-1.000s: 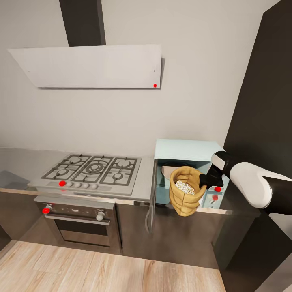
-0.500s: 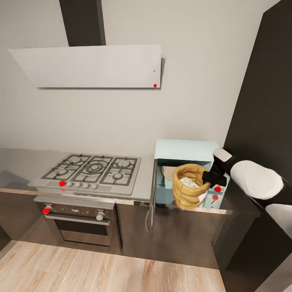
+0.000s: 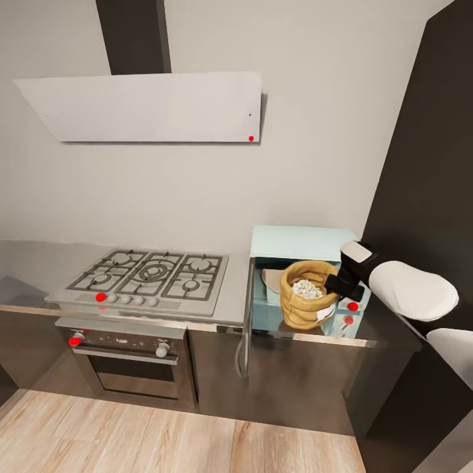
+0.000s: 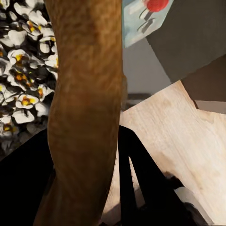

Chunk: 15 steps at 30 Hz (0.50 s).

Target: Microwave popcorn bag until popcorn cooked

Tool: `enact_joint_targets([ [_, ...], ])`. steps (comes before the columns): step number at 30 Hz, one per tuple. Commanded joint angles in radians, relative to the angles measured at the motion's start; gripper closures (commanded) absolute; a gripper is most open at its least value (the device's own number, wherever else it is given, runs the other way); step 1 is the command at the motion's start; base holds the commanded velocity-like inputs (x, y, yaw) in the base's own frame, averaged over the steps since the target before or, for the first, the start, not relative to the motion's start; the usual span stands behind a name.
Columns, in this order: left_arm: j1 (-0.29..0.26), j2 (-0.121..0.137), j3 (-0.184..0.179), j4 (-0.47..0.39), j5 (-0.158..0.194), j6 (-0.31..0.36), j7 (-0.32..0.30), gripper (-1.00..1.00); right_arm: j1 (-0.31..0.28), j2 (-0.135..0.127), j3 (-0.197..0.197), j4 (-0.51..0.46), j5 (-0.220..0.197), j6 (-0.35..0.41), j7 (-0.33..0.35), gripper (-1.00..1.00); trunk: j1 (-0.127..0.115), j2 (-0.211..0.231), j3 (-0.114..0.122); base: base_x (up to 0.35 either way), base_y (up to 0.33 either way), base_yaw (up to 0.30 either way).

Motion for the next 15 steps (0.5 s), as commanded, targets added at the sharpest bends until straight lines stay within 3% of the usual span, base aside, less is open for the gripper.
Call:
enact_joint_targets([
  [1,0.000,0.000,0.004,-0.001,0.001,-0.001,0.001,-1.00,-0.002,0.000,-0.027,-0.036,0.008,-0.010,-0.031,1.00,0.001,-0.003,-0.002,0.000,0.000,0.000],
  [5,0.000,0.000,0.004,-0.001,0.001,0.000,0.001,-1.00,-0.002,0.005,-0.146,-0.036,0.004,-0.016,-0.086,1.00,0.001,-0.003,-0.002,0.000,0.000,0.000],
  [11,0.000,0.000,0.004,-0.001,0.001,0.000,0.001,-1.00,-0.002,0.023,-0.195,-0.036,0.000,-0.092,-0.171,1.00,0.001,-0.003,-0.002,0.000,0.000,0.000],
  [15,0.000,0.000,0.004,-0.001,0.000,0.000,0.001,-1.00,-0.002,0.026,-0.284,-0.036,-0.011,-0.118,-0.195,1.00,0.001,-0.003,-0.002,0.000,0.000,0.000],
])
